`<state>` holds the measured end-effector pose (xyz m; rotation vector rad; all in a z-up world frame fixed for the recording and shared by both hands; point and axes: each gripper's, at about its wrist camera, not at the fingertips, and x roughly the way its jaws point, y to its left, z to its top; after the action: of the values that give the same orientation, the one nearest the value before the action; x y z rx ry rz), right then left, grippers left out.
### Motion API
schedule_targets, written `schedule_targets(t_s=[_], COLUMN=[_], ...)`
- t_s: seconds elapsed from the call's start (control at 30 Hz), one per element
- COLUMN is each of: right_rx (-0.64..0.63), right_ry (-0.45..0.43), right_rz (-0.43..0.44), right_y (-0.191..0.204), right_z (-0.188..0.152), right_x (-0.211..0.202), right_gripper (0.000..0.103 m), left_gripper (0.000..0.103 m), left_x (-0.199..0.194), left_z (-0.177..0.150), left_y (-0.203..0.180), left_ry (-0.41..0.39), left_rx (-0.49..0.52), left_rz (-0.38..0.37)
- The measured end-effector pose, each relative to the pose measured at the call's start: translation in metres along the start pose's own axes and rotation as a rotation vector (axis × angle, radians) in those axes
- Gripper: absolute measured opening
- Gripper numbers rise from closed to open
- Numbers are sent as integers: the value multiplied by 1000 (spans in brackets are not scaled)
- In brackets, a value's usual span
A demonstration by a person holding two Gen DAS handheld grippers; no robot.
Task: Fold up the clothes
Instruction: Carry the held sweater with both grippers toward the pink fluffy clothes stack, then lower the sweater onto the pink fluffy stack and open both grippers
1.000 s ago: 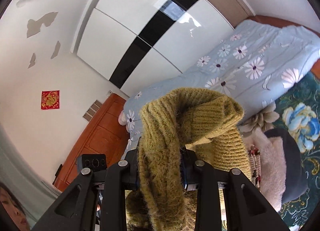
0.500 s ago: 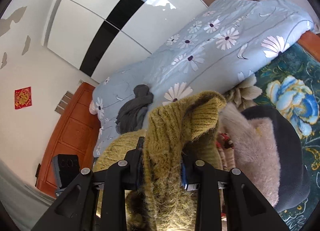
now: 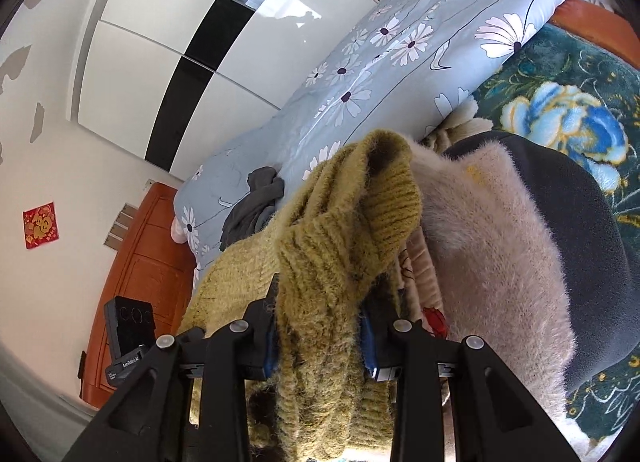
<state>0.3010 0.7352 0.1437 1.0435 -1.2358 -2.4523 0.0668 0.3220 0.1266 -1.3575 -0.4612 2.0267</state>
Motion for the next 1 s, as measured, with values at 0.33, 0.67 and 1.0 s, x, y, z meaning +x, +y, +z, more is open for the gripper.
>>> schedule_targets(t_s=[0.33,0.67,1.0], right_rx=[-35,-11,10], right_ry=[1,-19,-18], right_rz=[-80,-120,-124], right_y=[9,4,4], right_z=[1,-1,-4], right_x=[-24,-29,-24], right_gripper=[39,39,40], left_gripper=[63,61,62], left_x=[-13,-2,7], left_z=[-6,-38,-55], left_y=[4,-28,-18], left_ry=[-2,42,86], left_rx=[-39,-48,-50], left_rz=[-80,-181,-133])
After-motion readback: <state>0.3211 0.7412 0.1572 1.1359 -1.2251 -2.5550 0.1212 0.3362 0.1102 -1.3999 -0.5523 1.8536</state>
